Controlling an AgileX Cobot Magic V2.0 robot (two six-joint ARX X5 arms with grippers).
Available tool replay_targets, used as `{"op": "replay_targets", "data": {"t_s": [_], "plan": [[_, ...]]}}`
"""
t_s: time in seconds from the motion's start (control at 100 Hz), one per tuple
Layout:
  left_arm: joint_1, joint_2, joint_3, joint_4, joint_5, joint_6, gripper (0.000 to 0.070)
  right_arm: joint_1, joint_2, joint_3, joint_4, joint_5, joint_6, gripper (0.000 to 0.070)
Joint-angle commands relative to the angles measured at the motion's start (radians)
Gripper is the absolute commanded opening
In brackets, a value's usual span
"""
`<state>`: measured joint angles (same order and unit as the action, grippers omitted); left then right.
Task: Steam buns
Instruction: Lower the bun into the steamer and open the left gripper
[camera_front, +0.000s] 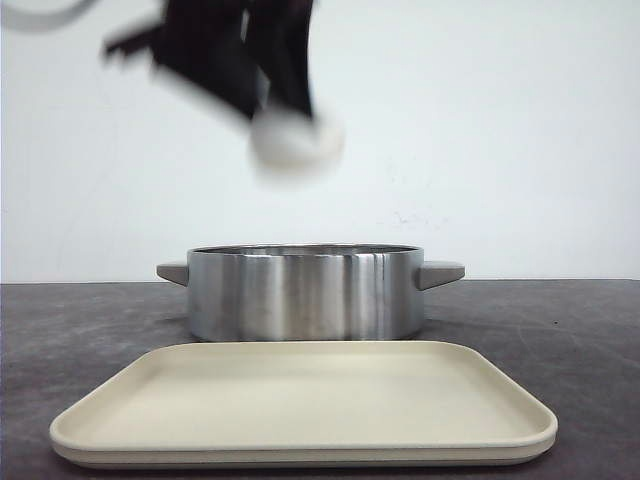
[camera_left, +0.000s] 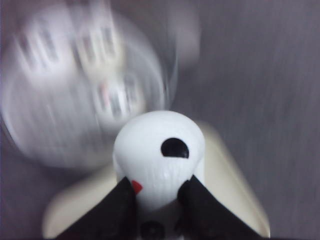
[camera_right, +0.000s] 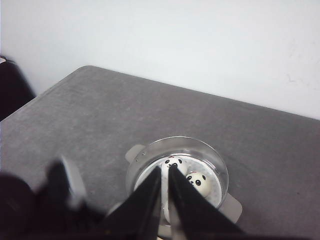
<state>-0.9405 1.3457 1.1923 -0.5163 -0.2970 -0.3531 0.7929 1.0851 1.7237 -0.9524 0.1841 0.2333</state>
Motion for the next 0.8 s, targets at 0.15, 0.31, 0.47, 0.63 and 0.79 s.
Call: {"op": "replay_targets", "data": {"t_s": [0.15,0.31,0.47,0.63,0.79], "plan": [[0.122,0.117,0.111,-0.006,0.011,0.19,0.0003,0.011,0.005,0.018,0.025,0.0,0.006,0.0017],[0.217,0.22,0.143,0.036,0.045,0.236,0.0003,0.011,0.005,0.017,0.025,0.0,0.006,0.0017],[0.284,0.324,0.143,0.085,0.052,0.237,0.0003,0.011,0.005,0.017,0.028,0.0,0.019,0.0017],[0.324,0.411,0.143,0.094,0.154,0.232,0.0003,0.011,0.005,0.017,0.031,0.0,0.022,0.0017],[0.331,0.45,0.143,0.092,0.193,0.228,0.0019,0.011,0.005,0.017,0.031,0.0,0.023,0.0017]]}}
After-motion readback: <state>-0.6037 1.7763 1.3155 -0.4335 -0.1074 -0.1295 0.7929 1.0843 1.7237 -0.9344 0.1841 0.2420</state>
